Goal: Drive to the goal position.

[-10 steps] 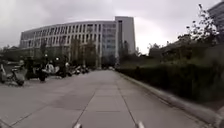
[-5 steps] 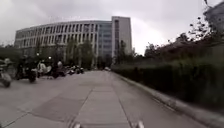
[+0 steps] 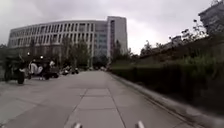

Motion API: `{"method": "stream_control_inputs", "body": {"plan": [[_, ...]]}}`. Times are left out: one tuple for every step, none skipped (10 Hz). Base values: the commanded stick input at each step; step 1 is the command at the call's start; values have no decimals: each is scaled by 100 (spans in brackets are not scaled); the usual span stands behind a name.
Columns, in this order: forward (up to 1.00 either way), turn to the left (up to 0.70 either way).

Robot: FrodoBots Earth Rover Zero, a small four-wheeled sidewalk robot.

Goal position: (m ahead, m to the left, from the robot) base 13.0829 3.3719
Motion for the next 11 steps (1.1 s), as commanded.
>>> {"method": "stream_control_inputs", "body": {"plan": [[70, -14], [70, -14], [70, -7], [70, 0], [70, 0], [70, 0], [70, 0], [70, 0], [70, 0], [70, 0], [70, 0]]}}
